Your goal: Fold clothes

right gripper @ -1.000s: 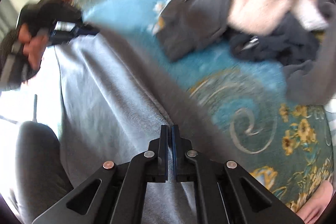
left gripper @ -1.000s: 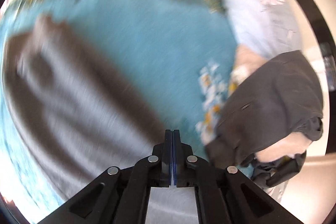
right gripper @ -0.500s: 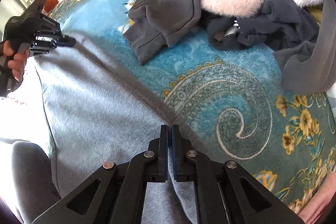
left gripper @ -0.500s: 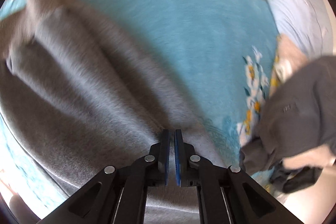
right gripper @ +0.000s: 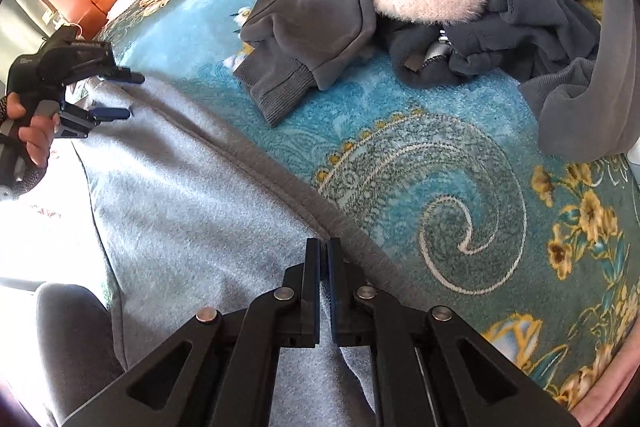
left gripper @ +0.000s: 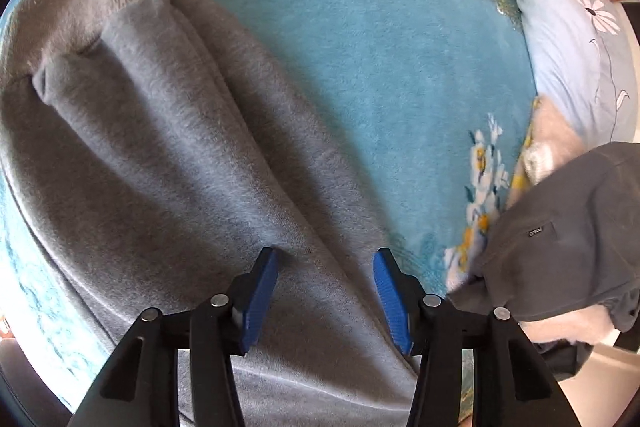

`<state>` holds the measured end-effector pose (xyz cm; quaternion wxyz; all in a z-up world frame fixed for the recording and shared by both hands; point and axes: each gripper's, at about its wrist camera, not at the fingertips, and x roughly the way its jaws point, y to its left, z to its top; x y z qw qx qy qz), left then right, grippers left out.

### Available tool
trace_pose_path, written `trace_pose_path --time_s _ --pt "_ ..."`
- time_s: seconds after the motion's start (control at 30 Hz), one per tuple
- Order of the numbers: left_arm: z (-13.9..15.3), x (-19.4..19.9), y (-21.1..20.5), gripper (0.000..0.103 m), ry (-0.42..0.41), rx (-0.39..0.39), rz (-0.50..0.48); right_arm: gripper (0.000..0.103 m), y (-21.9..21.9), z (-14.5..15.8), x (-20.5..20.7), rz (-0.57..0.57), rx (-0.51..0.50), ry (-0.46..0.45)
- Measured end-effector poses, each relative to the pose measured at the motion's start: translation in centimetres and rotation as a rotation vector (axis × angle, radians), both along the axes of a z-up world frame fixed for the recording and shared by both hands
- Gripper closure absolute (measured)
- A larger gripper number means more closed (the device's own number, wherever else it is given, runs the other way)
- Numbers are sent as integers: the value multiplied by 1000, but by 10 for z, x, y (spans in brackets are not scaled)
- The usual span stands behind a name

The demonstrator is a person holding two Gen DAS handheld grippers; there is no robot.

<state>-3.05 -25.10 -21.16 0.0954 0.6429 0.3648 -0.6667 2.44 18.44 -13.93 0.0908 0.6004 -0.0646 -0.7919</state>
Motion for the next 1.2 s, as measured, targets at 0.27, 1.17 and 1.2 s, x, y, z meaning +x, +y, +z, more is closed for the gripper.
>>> trace_pose_path --time_s 0.27,1.17,1.2 --pt "-4 0 -9 92 -55 -53 35 100 -5 -10 -4 -4 -19 -7" --pt "46 2 -24 77 199 43 -161 99 18 -20 -14 -102 -66 -34" --pt "56 7 -26 72 228 69 -169 93 20 -16 -10 -116 -63 -25"
